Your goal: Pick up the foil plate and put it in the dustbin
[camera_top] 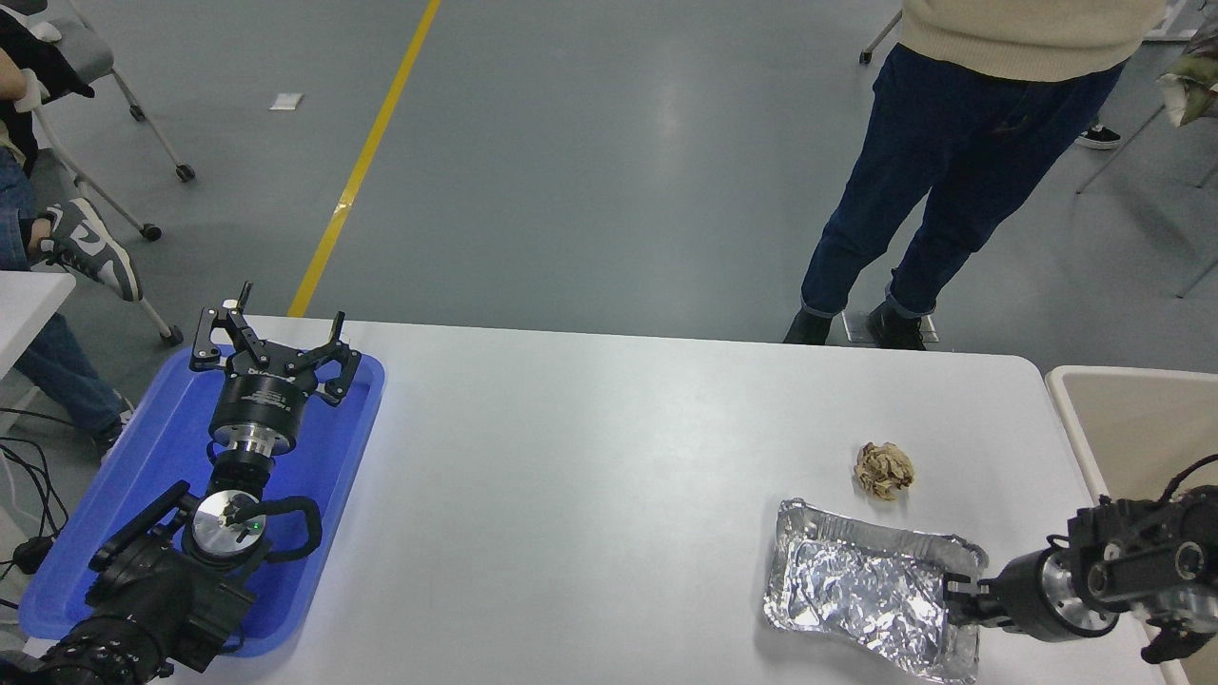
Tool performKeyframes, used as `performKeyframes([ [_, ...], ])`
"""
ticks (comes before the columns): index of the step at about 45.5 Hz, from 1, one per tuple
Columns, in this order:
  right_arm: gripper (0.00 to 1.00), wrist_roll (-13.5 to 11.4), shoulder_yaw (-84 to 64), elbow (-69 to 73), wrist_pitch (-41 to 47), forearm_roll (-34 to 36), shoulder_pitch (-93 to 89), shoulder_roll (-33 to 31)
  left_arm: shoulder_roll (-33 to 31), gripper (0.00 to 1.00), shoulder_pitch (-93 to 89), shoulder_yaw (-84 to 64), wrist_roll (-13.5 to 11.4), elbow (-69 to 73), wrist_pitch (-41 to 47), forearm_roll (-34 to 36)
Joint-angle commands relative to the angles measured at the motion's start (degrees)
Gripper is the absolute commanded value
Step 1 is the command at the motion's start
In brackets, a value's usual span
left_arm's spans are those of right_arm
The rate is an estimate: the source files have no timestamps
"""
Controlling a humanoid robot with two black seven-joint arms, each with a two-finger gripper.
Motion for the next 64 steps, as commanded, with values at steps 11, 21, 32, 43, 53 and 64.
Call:
performKeyframes([
  [11,0.0,1.42,-21.62,16.76,8.91,-5.57,36.6,-6.94,0.0,1.0,-0.08,0.09,0.08,0.0,-0.17,0.1],
  [21,0.0,1.42,-25.24,17.91,21.04,-5.57,53.47,-5.97,0.0,1.0,-0.08,0.09,0.08,-0.09,-0.17,0.1],
  [32,0.0,1.33,-25.24,17.82,32.65,-5.57,65.88,-3.43,0.0,1.0,-0.08,0.09,0.17,-0.09,-0.17,0.1],
  [43,0.0,1.24,-25.24,17.82,34.5,-5.57,68.08,-1.75,0.0,1.0,-0.08,0.09,0.08,-0.09,-0.17,0.1],
  [53,0.0,1.15,-25.32,17.65,35.2,-5.57,68.34,-2.02,0.09,1.0,-0.08,0.09,0.08,-0.09,-0.26,0.1],
  [64,0.0,1.33,-25.68,16.77,38.54,-8.21,68.17,-2.98,0.0,1.0,-0.08,0.09,0.08,0.0,-0.17,0.1],
])
